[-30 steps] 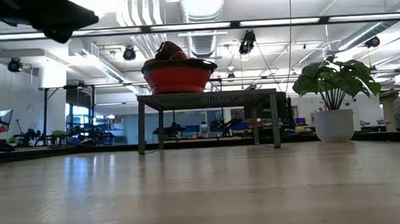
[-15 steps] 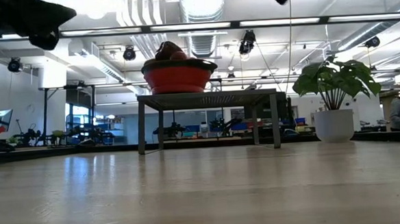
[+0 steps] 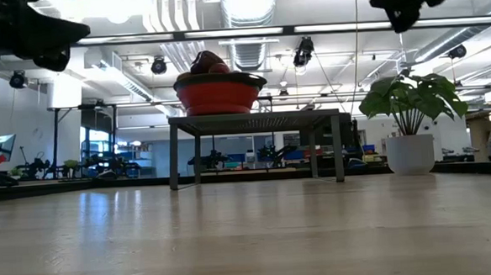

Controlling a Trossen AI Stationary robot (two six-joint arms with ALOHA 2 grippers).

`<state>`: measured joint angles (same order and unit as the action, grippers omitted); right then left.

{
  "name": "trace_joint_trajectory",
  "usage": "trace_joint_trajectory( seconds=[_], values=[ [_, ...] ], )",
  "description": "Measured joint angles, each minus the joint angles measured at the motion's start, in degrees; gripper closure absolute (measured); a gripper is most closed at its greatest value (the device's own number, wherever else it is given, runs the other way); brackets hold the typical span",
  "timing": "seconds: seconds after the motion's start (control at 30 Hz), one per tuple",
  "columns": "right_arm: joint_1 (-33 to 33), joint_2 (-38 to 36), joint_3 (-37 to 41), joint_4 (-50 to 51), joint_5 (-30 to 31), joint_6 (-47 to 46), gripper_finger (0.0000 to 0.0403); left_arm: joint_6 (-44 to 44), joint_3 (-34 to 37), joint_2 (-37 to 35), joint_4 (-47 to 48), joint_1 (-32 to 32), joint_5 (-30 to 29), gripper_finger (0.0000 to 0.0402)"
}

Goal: Pick & Place Fruit
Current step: Return to Home Position

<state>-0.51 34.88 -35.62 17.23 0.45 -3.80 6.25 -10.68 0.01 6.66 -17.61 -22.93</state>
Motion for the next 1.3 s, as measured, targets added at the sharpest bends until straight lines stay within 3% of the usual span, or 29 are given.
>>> trace_joint_trajectory(
  seconds=[0.43, 0.6, 1.3],
  values=[
    [0.0, -12.7, 14.66, -4.64, -0.45, -2.89, 0.0394, -0.03, 2.58, 0.0, 0.71, -0.02, -0.01, 0.0387],
    [0.02, -13.12, 17.61, -4.12, -0.44, -4.96, 0.0394, -0.54, 3.61, -0.02, 0.6, 0.0, -0.01, 0.0393],
    [0.02, -12.58, 27.95, -4.13, -0.42, 1.17, 0.0394, -8.52, 4.42, 0.22, 2.83, 0.0, -0.02, 0.0381]
  ],
)
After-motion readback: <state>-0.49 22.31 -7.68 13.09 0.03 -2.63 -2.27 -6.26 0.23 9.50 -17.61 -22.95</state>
